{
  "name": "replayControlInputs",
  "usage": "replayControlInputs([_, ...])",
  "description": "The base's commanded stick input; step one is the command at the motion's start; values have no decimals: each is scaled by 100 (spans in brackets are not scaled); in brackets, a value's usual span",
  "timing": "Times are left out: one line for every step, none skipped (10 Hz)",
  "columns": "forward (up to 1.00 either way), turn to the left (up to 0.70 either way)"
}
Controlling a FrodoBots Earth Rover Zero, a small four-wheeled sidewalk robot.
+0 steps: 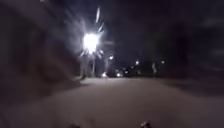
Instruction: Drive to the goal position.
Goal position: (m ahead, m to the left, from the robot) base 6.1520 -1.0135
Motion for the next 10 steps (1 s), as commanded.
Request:
replayControlInputs([50, 0])
replayControlInputs([50, 0])
replayControlInputs([50, 0])
replayControlInputs([50, 0])
replayControlInputs([50, 0])
replayControlInputs([50, 0])
replayControlInputs([50, 0])
replayControlInputs([50, 0])
replayControlInputs([50, 0])
replayControlInputs([50, 0])
